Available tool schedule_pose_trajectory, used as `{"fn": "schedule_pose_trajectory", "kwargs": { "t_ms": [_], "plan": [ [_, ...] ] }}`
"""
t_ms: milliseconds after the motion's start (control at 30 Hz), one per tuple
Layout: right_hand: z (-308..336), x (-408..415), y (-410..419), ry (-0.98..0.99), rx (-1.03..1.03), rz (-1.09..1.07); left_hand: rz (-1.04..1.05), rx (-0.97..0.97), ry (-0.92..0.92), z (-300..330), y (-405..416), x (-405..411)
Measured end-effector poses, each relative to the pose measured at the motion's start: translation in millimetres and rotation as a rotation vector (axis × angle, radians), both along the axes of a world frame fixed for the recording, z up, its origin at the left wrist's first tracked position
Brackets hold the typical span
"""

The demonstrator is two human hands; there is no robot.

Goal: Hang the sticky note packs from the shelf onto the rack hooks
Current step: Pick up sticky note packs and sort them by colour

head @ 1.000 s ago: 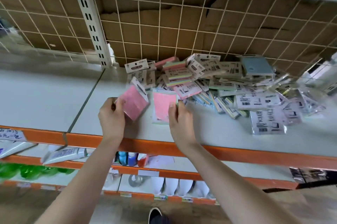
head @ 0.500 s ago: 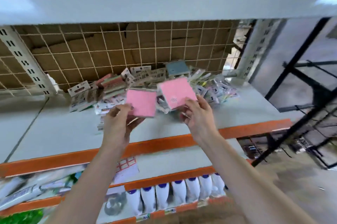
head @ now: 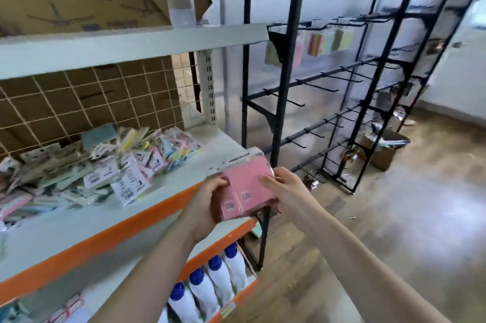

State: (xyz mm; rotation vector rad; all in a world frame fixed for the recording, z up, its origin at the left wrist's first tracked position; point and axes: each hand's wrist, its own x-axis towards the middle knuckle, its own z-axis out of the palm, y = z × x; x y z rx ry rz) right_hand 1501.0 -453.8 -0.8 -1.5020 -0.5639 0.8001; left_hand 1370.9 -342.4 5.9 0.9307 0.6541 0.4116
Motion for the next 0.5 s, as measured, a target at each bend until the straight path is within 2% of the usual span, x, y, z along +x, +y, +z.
{"fn": "schedule_pose_trajectory", "kwargs": {
  "t_ms": [133,300,367,500],
  "plan": [
    [3,37,-55,0.005,0.023,-0.163,-0.191,0.105,0.001,5,-45,64],
    [10,87,-112,0.024,0.034,-0.217,-0.269,0.315,0.082,11,-82,132],
    [13,107,-123,0.053,0.028,-0.251,-0.341,0.390,0.074,15,-90,158],
    [21,159,-130,-0.037,-0.056,-0.486,-0.475,0.481,-0.027,24,-100,216]
  ]
}}
